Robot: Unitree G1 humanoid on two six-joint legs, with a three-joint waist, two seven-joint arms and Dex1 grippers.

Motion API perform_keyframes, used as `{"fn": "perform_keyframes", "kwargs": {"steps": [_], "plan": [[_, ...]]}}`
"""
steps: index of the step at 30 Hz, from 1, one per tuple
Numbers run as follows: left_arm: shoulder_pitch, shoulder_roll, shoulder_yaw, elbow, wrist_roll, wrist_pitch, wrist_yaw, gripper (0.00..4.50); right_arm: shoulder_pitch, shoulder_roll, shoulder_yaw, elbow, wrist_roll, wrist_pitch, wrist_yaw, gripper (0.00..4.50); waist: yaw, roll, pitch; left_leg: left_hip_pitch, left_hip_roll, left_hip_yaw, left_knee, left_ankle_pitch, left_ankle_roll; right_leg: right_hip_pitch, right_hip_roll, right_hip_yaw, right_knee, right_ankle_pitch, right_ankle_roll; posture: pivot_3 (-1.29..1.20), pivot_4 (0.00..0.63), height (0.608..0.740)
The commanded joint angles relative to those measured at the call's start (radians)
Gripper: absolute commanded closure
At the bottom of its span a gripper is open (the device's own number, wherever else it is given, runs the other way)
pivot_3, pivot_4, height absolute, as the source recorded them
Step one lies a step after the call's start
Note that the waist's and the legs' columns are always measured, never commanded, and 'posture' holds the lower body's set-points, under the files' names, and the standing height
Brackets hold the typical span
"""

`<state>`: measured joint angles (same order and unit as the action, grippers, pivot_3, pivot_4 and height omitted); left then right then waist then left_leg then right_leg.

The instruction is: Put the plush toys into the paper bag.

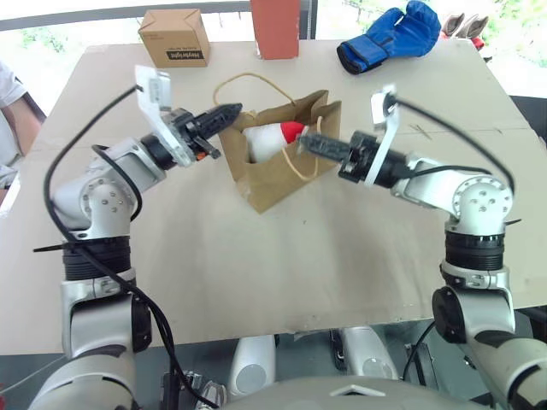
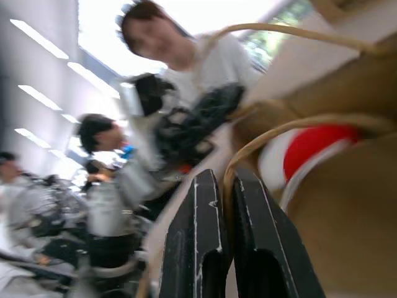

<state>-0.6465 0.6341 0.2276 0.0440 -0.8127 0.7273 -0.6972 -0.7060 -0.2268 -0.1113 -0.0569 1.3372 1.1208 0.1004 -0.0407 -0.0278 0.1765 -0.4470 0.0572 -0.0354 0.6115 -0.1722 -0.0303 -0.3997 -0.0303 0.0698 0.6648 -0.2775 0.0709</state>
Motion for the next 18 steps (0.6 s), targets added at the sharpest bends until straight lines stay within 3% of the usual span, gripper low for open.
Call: {"fn": "perform_keyframes", "kwargs": {"steps": [1,2,5,9,12,15,18], "plan": [[-0.012,0.014,0.053,-0.031,-0.008,-0.061,-0.068,4.50,-0.015,-0.041,0.001,-0.049,-0.102,-0.083,0.077,4.21,-0.001,0.000,0.000,-0.001,0.000,0.000,0.001,0.000,0.000,0.000,0.000,0.000,0.000,0.000,0.000,0.00,0.150,0.740],[-0.002,0.014,0.084,-0.025,-0.016,-0.079,-0.072,4.16,-0.012,-0.064,-0.001,-0.064,-0.126,-0.093,0.106,4.07,-0.001,0.000,0.000,-0.001,0.000,0.000,0.001,0.000,0.000,0.000,0.000,0.000,0.000,0.000,0.000,0.00,0.150,0.740],[0.023,0.035,0.150,-0.025,-0.030,-0.095,-0.083,3.13,-0.006,-0.122,-0.013,-0.112,-0.143,-0.097,0.169,3.08,-0.001,0.000,0.000,-0.001,0.000,0.001,0.001,0.000,0.000,0.000,0.000,0.000,-0.001,0.000,0.001,0.00,0.150,0.740],[0.095,0.104,0.260,-0.034,-0.100,-0.039,-0.128,1.37,0.030,-0.247,-0.102,-0.207,0.002,-0.042,0.300,1.32,0.000,0.000,0.000,-0.001,0.000,0.000,0.000,0.000,0.000,0.000,0.000,-0.001,-0.001,0.000,0.001,0.00,0.150,0.740],[0.149,0.164,0.277,0.001,-0.091,-0.036,-0.209,0.04,0.061,-0.339,-0.142,-0.213,0.001,-0.040,0.361,1.27,0.002,0.000,0.000,-0.001,0.000,0.000,0.001,0.000,0.000,0.001,-0.001,-0.001,-0.002,0.000,0.001,0.00,0.150,0.740],[0.184,0.182,0.242,0.016,-0.060,-0.060,-0.268,0.04,0.074,-0.375,-0.174,-0.179,-0.018,-0.064,0.357,1.27,0.004,0.000,0.000,0.000,0.000,0.000,0.001,0.000,0.000,0.002,-0.001,-0.001,-0.002,0.000,0.000,0.00,0.150,0.740],[0.188,0.163,0.175,0.067,0.012,-0.124,-0.312,0.00,0.125,-0.431,-0.190,-0.189,-0.067,-0.079,0.404,2.12,0.008,0.000,0.000,0.000,0.000,0.001,0.003,0.000,0.000,0.002,-0.001,-0.001,-0.002,0.000,0.000,0.00,0.150,0.740]]}}
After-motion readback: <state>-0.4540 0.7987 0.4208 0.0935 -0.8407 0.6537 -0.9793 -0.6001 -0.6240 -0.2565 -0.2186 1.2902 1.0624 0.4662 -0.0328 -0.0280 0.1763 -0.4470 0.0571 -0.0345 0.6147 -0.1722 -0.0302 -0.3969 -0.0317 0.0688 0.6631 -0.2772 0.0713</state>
